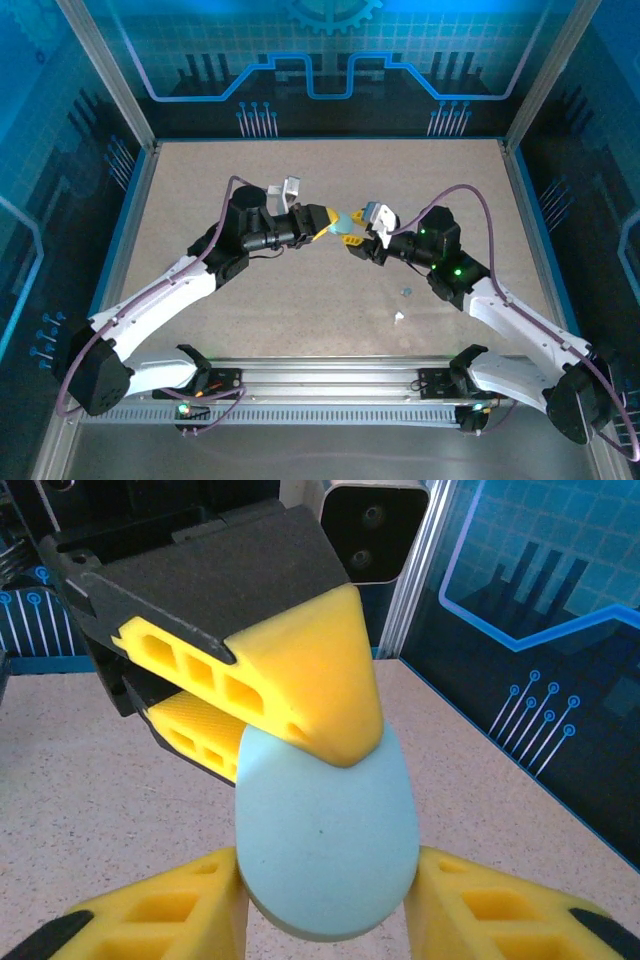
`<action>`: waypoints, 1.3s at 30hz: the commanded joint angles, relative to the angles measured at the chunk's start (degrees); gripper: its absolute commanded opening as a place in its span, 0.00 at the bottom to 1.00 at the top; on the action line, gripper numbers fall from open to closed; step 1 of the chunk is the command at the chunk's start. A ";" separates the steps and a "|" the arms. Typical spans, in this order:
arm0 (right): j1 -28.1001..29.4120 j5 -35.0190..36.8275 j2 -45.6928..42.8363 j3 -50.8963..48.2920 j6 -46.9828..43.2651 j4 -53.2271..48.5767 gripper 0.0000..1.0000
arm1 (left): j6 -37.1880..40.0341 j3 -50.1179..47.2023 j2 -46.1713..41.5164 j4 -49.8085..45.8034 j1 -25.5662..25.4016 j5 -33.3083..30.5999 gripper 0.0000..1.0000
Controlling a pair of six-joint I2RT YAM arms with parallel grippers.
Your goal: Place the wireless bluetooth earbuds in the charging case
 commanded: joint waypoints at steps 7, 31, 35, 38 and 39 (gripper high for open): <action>-2.47 -9.21 0.58 5.50 1.83 -4.44 0.37 | 4.69 0.65 -2.38 -0.69 0.05 1.50 0.48; -6.48 -27.31 7.81 18.59 8.27 -20.81 0.37 | 64.83 -2.57 -7.59 3.23 0.02 14.31 0.58; -6.57 -28.52 8.33 19.25 8.19 -21.80 0.37 | 65.92 -2.25 -7.05 3.64 0.02 13.98 0.50; -6.57 -28.97 8.36 19.42 7.77 -22.27 0.37 | 65.99 -2.21 -6.79 4.29 0.01 13.97 0.50; -6.54 -29.05 8.43 19.57 7.68 -22.57 0.37 | 65.70 -2.12 -6.83 4.56 0.02 13.98 0.50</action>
